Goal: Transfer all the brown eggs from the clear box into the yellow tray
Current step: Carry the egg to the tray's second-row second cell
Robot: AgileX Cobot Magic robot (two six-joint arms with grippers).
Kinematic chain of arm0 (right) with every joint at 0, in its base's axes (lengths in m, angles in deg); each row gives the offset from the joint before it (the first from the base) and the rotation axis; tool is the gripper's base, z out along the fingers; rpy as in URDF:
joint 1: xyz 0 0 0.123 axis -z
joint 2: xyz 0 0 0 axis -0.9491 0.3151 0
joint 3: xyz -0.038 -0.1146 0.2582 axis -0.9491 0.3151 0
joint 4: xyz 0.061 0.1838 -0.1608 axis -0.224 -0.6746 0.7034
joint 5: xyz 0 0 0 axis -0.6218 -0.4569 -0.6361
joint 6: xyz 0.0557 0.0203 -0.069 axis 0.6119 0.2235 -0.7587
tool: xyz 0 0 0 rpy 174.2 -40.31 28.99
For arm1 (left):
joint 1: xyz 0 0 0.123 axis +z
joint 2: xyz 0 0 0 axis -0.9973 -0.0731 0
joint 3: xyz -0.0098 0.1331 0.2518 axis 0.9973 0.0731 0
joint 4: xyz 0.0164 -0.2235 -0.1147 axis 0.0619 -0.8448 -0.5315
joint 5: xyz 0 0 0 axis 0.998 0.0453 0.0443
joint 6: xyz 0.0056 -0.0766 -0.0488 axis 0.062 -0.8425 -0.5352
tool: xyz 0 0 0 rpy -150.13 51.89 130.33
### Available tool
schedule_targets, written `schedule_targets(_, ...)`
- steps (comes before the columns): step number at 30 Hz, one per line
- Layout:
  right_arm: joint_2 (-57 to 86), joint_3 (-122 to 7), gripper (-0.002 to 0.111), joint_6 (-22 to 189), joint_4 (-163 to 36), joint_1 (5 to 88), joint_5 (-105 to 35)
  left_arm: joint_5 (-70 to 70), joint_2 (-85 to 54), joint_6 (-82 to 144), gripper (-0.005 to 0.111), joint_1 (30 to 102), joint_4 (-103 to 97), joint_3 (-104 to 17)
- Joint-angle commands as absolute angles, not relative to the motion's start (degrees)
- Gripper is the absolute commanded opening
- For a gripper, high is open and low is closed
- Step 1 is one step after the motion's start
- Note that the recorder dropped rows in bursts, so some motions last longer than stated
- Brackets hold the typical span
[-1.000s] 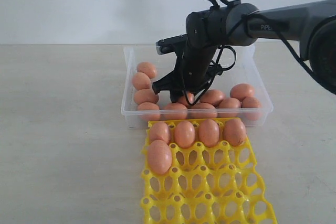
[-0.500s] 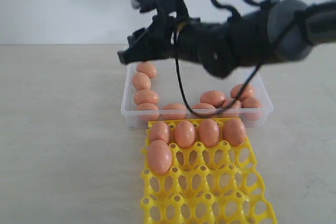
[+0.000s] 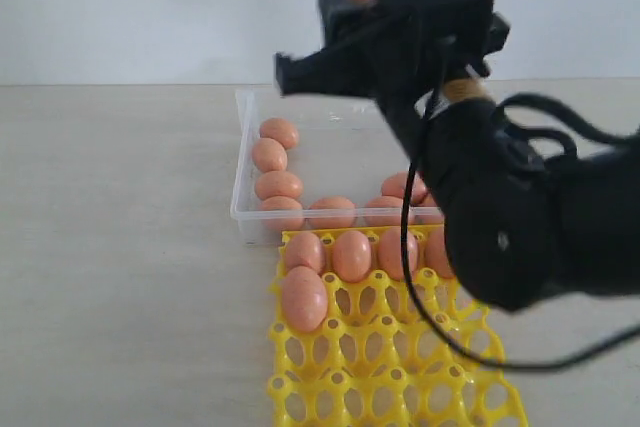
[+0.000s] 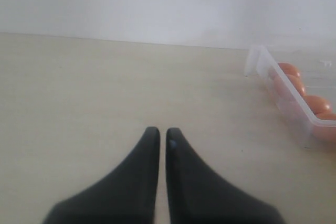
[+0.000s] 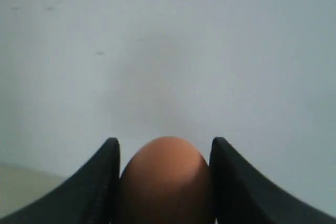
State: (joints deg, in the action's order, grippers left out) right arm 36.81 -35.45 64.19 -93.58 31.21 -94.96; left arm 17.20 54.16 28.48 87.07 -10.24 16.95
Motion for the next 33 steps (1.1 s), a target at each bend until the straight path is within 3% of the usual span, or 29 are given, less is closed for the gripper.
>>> schedule_targets(1, 37.84, -25.77, 0.0, 68.34, -100.38, 19.76, -92.12, 16.46, 54.29, 28.72, 0.004, 86.87, -10.03, 17.18)
schedule_targets(5, 43.58, -19.24, 0.0, 68.88, -111.58, 11.63, -103.15, 16.46, 54.29, 28.72, 0.004, 86.87, -10.03, 17.18)
schedule_targets(27, 50.75, -19.24, 0.0, 82.76, -113.68, 11.73, -94.97, 16.46, 54.29, 28.72, 0.004, 86.87, -10.03, 17.18)
schedule_targets(30, 50.75, -19.24, 0.008, 82.64, -113.68, 11.73, -93.63, 16.46, 54.29, 28.72, 0.004, 86.87, -10.03, 17.18)
schedule_targets(33, 50.86, -19.24, 0.025, 82.35, -113.68, 11.73, -93.36, 16.46, 54.29, 28.72, 0.004, 86.87, -10.03, 17.18)
